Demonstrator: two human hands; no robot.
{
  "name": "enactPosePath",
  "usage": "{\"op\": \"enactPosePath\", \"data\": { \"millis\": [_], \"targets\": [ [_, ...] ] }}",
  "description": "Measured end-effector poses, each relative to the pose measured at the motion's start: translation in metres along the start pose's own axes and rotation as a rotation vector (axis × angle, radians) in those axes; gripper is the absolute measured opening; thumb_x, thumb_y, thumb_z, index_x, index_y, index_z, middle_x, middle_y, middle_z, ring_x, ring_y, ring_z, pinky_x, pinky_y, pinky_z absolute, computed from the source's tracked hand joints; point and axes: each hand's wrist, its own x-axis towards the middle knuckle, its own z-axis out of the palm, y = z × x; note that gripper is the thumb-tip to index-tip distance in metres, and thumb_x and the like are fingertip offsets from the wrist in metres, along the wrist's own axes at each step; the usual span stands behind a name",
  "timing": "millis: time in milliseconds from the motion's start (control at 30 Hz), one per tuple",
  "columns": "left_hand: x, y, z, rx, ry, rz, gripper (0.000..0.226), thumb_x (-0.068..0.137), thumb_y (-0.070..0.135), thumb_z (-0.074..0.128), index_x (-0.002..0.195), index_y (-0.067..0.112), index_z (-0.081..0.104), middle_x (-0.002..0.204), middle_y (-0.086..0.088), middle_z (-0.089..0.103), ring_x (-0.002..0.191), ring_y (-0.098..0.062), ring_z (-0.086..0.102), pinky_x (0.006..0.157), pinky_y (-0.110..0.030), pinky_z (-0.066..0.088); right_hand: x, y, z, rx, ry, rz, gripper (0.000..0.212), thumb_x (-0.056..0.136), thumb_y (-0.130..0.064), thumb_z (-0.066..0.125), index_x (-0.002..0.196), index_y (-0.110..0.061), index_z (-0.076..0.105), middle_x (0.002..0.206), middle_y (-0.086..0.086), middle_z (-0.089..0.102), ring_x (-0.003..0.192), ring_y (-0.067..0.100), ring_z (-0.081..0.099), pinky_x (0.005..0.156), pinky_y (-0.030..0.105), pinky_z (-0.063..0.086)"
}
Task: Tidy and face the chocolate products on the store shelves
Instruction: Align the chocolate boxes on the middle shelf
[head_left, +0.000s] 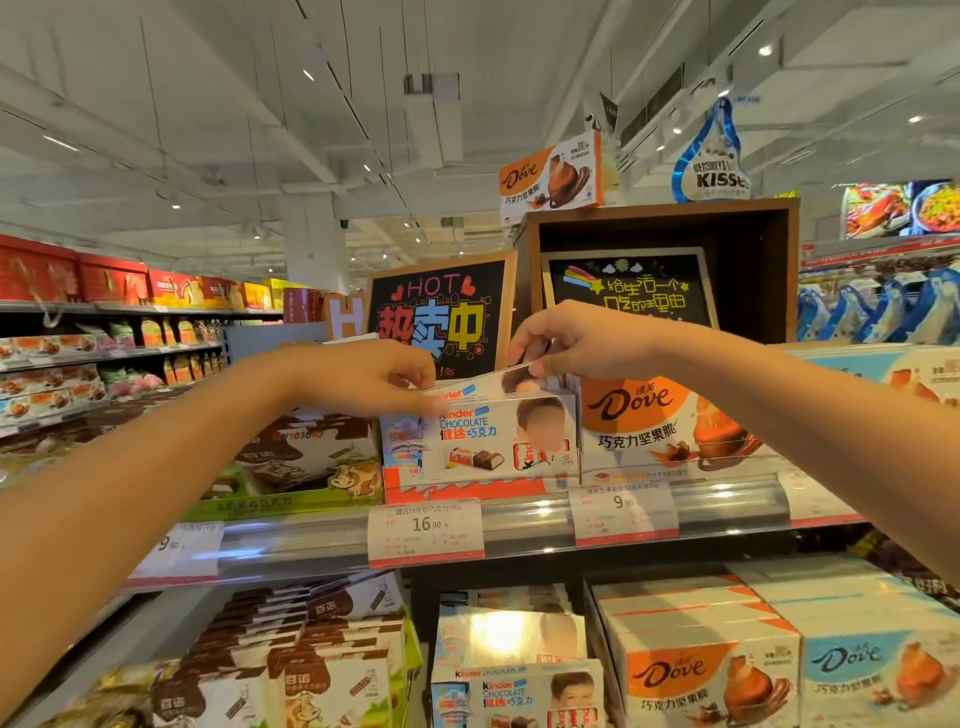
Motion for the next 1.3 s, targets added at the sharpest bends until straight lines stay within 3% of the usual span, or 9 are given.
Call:
{"op": "enactPosePath", "data": {
  "millis": [267,533,700,767,833,900,1000,1200,1300],
  "targets": [
    [0.005,0.005,0.0,0.115,0.019,-0.03,0.017,0.096,0.025,0.047,0.097,0.012,0.058,0.105,-0.005,0.063,0.1,-0.022,0.058,0.087,-0.041,0.05,-0.001,0.003,0.001,0.022,0.045,-0.014,0.023,0.09,-0.008,0.057,0.11,-0.016,0.066,0.096,-0.004,0.063,0.088,0.004,0.057,0.067,0.009,0.039],
    [0.007,0.003,0.003,0.18,0.13,0.006,0.017,0.099,0.023,0.04,0.082,0.025,0.043,0.081,0.002,0.05,0.072,-0.012,0.045,0.061,-0.024,0.037,-0.006,0.006,-0.002,0.007,0.062,-0.039,0.02,0.089,-0.008,0.059,0.107,-0.014,0.067,0.099,-0.001,0.065,0.087,0.005,0.059,0.071,0.015,0.047],
    [0.007,0.004,0.004,0.116,0.096,0.047,0.02,0.094,0.033,0.047,0.099,0.019,0.06,0.095,0.002,0.063,0.087,-0.012,0.058,0.074,-0.026,0.049,-0.005,0.006,0.003,-0.126,0.017,-0.039,0.018,0.089,-0.018,0.06,0.091,-0.005,0.073,0.096,0.007,0.068,0.091,0.02,0.062,0.084,0.027,0.053],
    [0.004,0.005,0.003,0.012,-0.009,-0.016,0.05,0.086,0.054,0.045,0.126,0.026,0.053,0.124,0.005,0.059,0.113,-0.014,0.054,0.098,-0.035,0.045,-0.005,0.006,0.001,-0.108,0.0,-0.033,0.029,0.089,-0.028,0.059,0.087,-0.003,0.073,0.102,0.015,0.066,0.098,0.026,0.06,0.09,0.042,0.049],
    [0.004,0.01,0.002,0.039,-0.173,-0.08,0.082,0.074,0.072,0.045,0.144,0.034,0.027,0.143,0.012,0.041,0.131,-0.013,0.039,0.11,-0.034,0.03,-0.006,0.003,-0.002,-0.078,-0.069,-0.023,0.033,0.088,-0.036,0.059,0.101,-0.009,0.071,0.118,0.006,0.062,0.112,0.023,0.055,0.096,0.038,0.045],
    [0.005,0.014,0.003,0.16,-0.274,-0.12,0.089,0.074,0.069,0.053,0.147,0.037,0.013,0.142,0.015,0.04,0.13,-0.012,0.038,0.109,-0.032,0.028,-0.007,0.001,-0.002,-0.124,-0.183,0.051,0.058,0.085,-0.042,0.06,0.137,-0.019,0.046,0.144,-0.003,0.041,0.134,0.018,0.036,0.107,0.032,0.031],
    [0.01,0.016,0.005,0.396,-0.292,-0.146,0.092,0.077,0.059,0.06,0.148,0.037,0.007,0.141,0.013,0.044,0.126,-0.014,0.044,0.104,-0.031,0.033,-0.004,0.004,0.006,-0.44,-0.315,0.067,0.084,0.081,-0.052,0.06,0.149,-0.023,0.018,0.154,-0.004,0.023,0.142,0.019,0.02,0.114,0.036,0.017],
    [0.013,0.013,-0.005,0.273,-0.232,-0.039,0.068,0.079,0.049,0.064,0.14,0.029,0.041,0.122,0.012,0.061,0.108,-0.006,0.056,0.099,-0.028,0.043,0.006,0.003,0.005,-0.473,-0.297,0.022,0.07,0.082,-0.052,0.059,0.142,-0.021,0.039,0.136,-0.003,0.05,0.124,0.018,0.046,0.097,0.026,0.036],
    [0.018,0.006,-0.014,0.16,-0.233,-0.074,0.071,0.071,0.047,0.073,0.134,0.027,0.048,0.124,0.01,0.06,0.113,-0.007,0.055,0.103,-0.036,0.043,0.013,0.004,-0.001,-0.431,-0.341,0.087,0.069,0.076,-0.055,0.064,0.135,-0.024,0.045,0.133,-0.004,0.05,0.123,0.02,0.047,0.102,0.035,0.04]
  ]
}}
